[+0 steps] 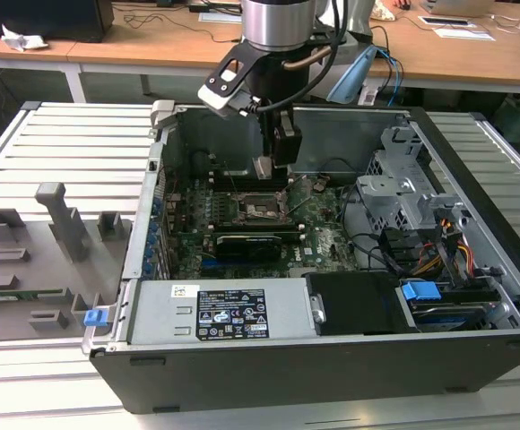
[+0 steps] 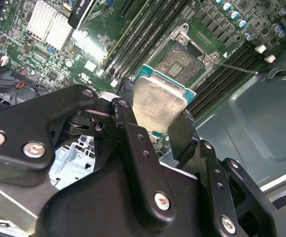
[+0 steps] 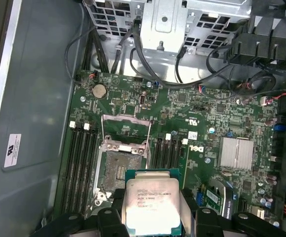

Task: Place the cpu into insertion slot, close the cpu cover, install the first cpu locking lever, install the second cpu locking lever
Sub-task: 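Place the cpu into insertion slot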

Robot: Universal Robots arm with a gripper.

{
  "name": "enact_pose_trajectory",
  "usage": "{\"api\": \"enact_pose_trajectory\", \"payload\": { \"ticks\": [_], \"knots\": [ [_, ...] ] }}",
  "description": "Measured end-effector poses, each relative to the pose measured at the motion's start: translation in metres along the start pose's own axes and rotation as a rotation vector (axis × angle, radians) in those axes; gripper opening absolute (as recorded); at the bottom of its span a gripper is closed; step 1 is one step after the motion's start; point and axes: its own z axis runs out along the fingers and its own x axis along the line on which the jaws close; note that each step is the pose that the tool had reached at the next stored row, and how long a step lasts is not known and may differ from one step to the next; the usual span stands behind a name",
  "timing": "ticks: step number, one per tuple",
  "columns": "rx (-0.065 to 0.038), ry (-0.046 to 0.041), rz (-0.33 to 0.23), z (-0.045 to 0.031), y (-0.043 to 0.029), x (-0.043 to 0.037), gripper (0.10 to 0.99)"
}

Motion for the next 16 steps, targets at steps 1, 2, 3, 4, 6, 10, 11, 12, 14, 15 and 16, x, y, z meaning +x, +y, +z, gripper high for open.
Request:
{"api": "enact_pose_trajectory", "payload": {
  "ticks": [1, 2, 3, 4, 6, 10, 11, 12, 14, 15, 16],
  "knots": [
    [0.000, 0.0000, 0.000, 0.0004, 0.0000, 0.0000, 0.525],
    [0.000, 0.0000, 0.000, 0.0010, -0.0001, 0.0000, 0.525],
    [0.000, 0.0000, 0.000, 0.0017, -0.0001, 0.0000, 0.525],
    [0.000, 0.0000, 0.000, 0.0021, -0.0002, 0.0000, 0.525],
    [0.000, 0.0000, 0.000, 0.0032, -0.0003, 0.0000, 0.525],
    [0.000, 0.0000, 0.000, 0.0052, -0.0005, -0.0001, 0.525],
    [0.000, 0.0001, 0.000, 0.0059, -0.0005, -0.0001, 0.525],
    [0.000, 0.0001, 0.000, 0.0065, -0.0006, -0.0001, 0.525],
    [0.000, 0.0000, 0.000, 0.0088, -0.0008, -0.0001, 0.525],
    [0.000, 0.0000, 0.000, 0.0098, -0.0009, -0.0001, 0.525],
    [0.000, -0.0001, 0.000, 0.0109, -0.0010, 0.0000, 0.525]
  ]
}}
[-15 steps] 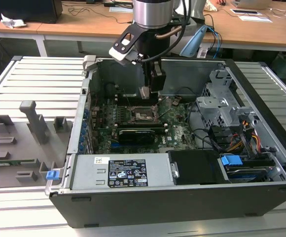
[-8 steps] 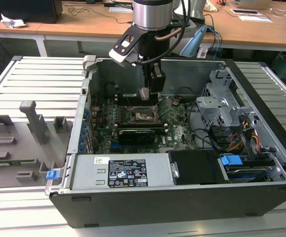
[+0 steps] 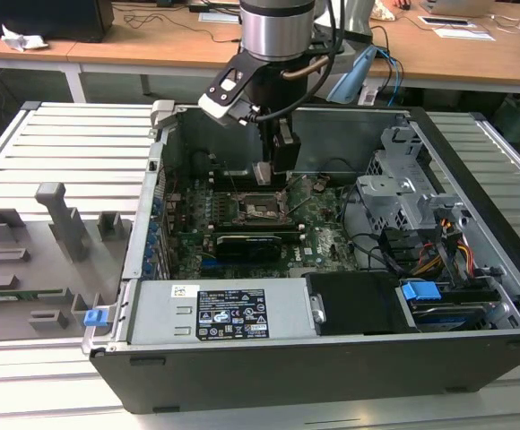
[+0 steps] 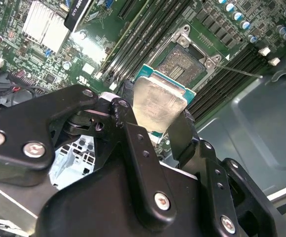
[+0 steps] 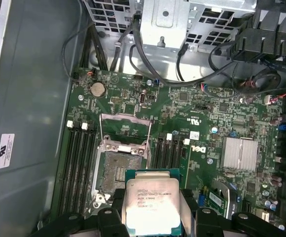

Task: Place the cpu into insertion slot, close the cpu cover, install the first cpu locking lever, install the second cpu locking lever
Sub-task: 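Place the cpu into insertion slot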

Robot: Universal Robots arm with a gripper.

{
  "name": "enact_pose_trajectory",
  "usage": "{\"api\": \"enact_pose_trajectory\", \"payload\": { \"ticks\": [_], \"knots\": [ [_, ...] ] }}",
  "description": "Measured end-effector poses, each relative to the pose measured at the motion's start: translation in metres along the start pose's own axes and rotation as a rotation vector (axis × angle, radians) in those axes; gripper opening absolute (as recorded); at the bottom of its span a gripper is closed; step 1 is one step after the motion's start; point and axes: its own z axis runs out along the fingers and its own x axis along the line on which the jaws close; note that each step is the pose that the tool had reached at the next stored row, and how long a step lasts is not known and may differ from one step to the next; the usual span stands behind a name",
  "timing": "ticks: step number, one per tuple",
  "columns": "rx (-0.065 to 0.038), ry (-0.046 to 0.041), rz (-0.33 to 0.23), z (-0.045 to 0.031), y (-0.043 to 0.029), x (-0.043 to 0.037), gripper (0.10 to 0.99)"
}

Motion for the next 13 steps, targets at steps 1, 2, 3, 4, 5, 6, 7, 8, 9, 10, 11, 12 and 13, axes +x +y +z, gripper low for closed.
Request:
{"api": "enact_pose_trajectory", "payload": {
  "ticks": [1, 2, 3, 4, 5, 6, 7, 8, 9, 10, 11, 12, 13],
  "knots": [
    [0.000, -0.0001, 0.001, 0.0006, 0.0000, 0.0000, 0.525],
    [0.000, -0.0003, 0.003, 0.0014, -0.0001, 0.0000, 0.525],
    [0.000, -0.0006, 0.006, 0.0018, -0.0001, 0.0000, 0.525],
    [0.000, -0.0010, 0.011, 0.0021, -0.0002, 0.0000, 0.525],
    [0.000, -0.0015, 0.017, 0.0025, -0.0002, 0.0000, 0.525],
    [0.000, -0.0021, 0.022, 0.0029, -0.0002, 0.0000, 0.525],
    [0.000, -0.0023, 0.026, 0.0032, -0.0003, 0.0000, 0.525],
    [0.000, -0.0024, 0.028, 0.0034, -0.0003, 0.0000, 0.525],
    [0.000, -0.0028, 0.031, 0.0037, -0.0003, 0.0000, 0.525],
    [0.000, -0.0030, 0.034, 0.0040, -0.0003, 0.0000, 0.525],
    [0.000, -0.0032, 0.036, 0.0042, -0.0004, 0.0000, 0.525],
    [0.000, -0.0034, 0.038, 0.0044, -0.0004, 0.0000, 0.525],
    [0.000, -0.0035, 0.040, 0.0046, -0.0004, 0.0000, 0.525]
  ]
}}
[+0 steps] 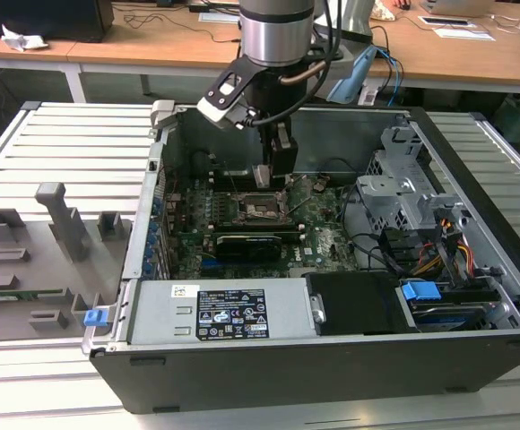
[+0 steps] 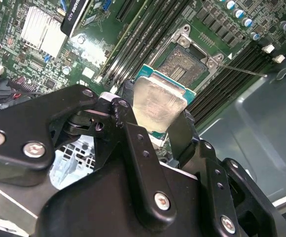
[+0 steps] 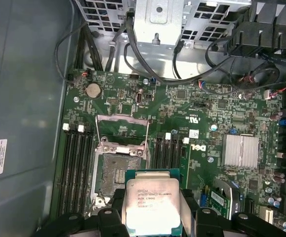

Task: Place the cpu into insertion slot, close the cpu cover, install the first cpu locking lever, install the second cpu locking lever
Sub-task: 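Place the cpu into insertion slot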

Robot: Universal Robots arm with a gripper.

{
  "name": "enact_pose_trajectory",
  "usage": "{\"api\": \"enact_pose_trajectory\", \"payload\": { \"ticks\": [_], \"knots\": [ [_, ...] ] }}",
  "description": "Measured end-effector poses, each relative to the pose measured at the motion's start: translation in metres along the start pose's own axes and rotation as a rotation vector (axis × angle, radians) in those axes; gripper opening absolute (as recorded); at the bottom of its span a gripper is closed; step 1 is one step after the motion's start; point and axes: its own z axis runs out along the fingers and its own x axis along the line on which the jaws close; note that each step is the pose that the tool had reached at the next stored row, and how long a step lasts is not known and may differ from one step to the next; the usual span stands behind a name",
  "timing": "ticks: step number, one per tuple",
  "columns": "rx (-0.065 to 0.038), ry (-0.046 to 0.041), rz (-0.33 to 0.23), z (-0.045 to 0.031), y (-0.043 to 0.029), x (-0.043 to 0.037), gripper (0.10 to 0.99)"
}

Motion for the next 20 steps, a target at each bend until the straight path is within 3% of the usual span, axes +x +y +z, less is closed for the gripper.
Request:
{"api": "enact_pose_trajectory", "payload": {
  "ticks": [7, 17, 20],
  "knots": [
    [0.000, -0.0011, 0.013, 0.0024, -0.0002, 0.0000, 0.525],
    [0.000, -0.0028, 0.032, 0.0199, -0.0017, -0.0001, 0.525],
    [-0.001, -0.0065, 0.075, 0.0231, -0.0019, 0.0001, 0.525]
  ]
}}
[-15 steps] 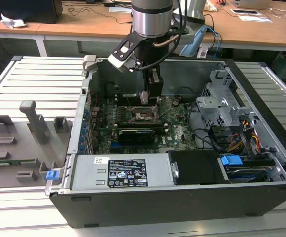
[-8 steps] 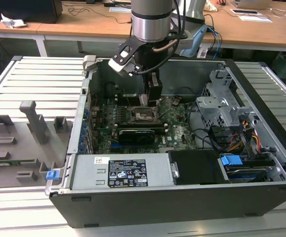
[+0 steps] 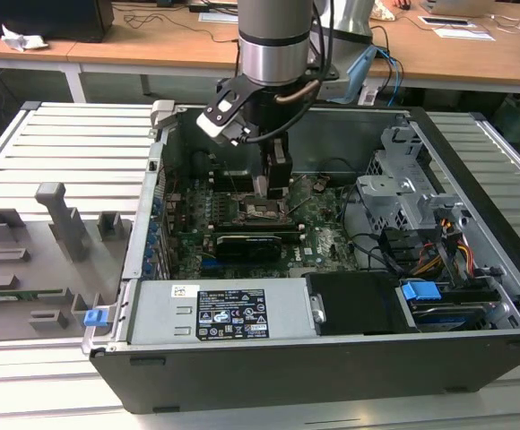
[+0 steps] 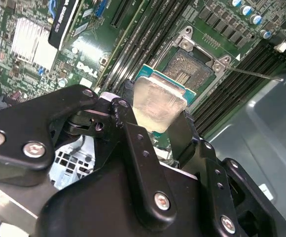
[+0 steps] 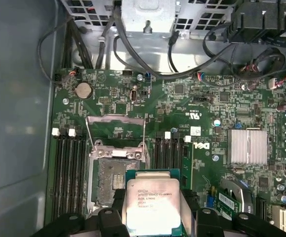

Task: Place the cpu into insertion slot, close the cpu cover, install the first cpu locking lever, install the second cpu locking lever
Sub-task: 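Place the cpu into insertion slot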

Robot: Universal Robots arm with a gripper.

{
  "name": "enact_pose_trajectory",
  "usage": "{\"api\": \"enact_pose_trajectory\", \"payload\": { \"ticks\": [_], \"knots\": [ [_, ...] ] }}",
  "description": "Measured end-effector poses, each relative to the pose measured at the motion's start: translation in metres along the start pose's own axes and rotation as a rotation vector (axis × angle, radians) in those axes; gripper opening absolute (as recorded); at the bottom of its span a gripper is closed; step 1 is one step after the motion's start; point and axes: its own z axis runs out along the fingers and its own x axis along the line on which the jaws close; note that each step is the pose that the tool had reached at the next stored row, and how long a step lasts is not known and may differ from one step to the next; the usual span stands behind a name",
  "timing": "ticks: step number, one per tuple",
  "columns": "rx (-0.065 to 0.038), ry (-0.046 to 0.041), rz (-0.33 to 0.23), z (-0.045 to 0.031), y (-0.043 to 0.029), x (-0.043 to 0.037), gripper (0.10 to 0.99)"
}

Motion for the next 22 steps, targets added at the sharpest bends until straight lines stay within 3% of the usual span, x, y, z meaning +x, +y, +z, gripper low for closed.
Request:
{"api": "enact_pose_trajectory", "payload": {
  "ticks": [4, 5, 22],
  "knots": [
    [-0.001, -0.0033, 0.030, 0.0048, -0.0006, 0.0000, 0.525],
    [-0.002, -0.0100, 0.031, 0.0069, -0.0008, 0.0000, 0.525],
    [-0.002, -0.0095, 0.031, 0.0172, -0.0017, -0.0001, 0.525]
  ]
}}
